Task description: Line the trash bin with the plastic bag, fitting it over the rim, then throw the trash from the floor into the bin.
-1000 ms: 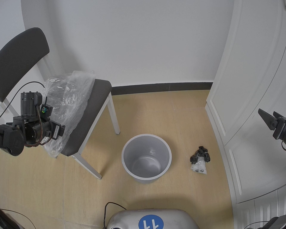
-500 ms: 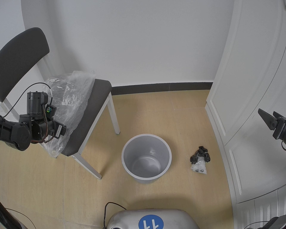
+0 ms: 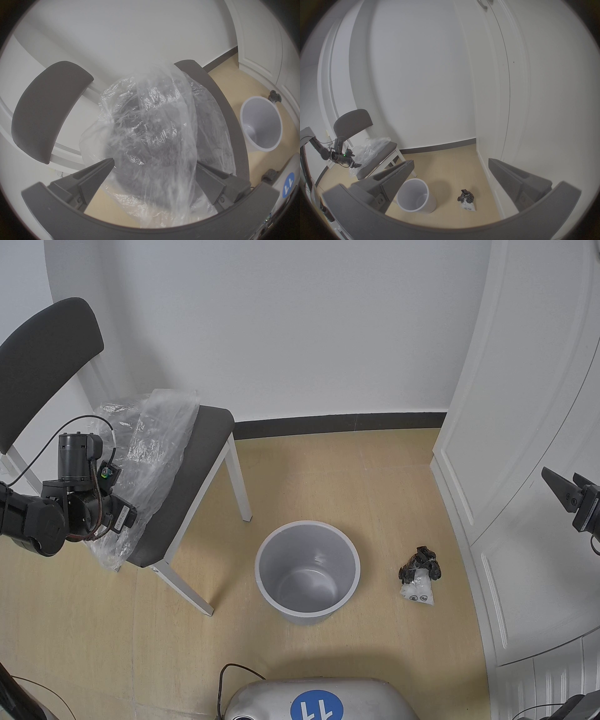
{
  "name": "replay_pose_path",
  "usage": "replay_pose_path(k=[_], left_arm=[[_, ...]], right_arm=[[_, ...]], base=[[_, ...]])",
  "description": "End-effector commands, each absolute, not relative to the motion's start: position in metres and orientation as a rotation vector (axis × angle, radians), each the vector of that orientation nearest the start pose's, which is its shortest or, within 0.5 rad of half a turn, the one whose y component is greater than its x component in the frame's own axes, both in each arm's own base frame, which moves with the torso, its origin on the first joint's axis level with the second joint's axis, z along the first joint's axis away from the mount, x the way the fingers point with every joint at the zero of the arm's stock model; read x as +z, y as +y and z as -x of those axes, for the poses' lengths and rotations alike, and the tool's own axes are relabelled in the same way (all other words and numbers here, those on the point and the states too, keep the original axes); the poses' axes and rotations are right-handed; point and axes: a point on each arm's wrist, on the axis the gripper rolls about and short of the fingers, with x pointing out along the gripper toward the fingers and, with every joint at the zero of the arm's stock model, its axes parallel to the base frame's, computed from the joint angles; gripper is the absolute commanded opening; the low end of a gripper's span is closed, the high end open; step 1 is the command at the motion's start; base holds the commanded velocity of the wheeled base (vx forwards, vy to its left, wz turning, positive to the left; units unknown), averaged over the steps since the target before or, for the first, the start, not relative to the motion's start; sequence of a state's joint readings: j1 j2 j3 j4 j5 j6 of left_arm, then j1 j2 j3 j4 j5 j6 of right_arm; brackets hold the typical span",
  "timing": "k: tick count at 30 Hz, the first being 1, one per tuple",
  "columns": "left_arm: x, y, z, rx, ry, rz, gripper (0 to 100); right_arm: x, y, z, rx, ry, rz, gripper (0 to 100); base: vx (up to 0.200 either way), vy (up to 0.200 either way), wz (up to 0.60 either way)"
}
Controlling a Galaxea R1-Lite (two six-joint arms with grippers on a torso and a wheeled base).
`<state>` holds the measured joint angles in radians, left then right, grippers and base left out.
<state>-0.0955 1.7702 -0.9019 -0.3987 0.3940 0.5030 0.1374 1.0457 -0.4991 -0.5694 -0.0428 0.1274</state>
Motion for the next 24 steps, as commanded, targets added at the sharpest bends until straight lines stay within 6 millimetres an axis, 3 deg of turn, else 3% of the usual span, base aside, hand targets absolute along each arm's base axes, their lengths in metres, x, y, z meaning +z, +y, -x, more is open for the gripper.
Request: replay_pose_path(k=[1, 6, 11, 13, 14, 16, 24], left_arm=[[0.161, -0.023, -0.321, 0.173, 0.533, -0.612, 100], [0.161, -0.022, -0.322, 0.187, 0.537, -0.626, 100], [0.191, -0.017, -0.311, 0.235, 0.462, -0.638, 100], [0.191, -0.017, -0.311, 0.235, 0.462, -0.638, 100], [0.210, -0.011, -0.303, 0.264, 0.415, -0.641, 100], [0.220, -0.011, -0.298, 0.271, 0.389, -0.640, 100], [0.240, -0.010, -0.283, 0.276, 0.378, -0.640, 100]], right_arm=[[0.236, 0.018, -0.139, 0.097, -0.018, -0.129, 100], [0.236, 0.018, -0.139, 0.097, -0.020, -0.130, 100], [0.237, 0.018, -0.138, 0.097, -0.026, -0.130, 100], [0.237, 0.018, -0.138, 0.097, -0.026, -0.130, 100], [0.237, 0.018, -0.138, 0.097, -0.026, -0.130, 100], [0.238, 0.018, -0.138, 0.097, -0.029, -0.130, 100], [0.240, 0.018, -0.136, 0.100, -0.043, -0.132, 100]], base=[[0.000, 0.000, 0.00], [0.000, 0.000, 0.00], [0.000, 0.000, 0.00], [0.000, 0.000, 0.00], [0.000, 0.000, 0.00], [0.000, 0.000, 0.00], [0.000, 0.000, 0.00]])
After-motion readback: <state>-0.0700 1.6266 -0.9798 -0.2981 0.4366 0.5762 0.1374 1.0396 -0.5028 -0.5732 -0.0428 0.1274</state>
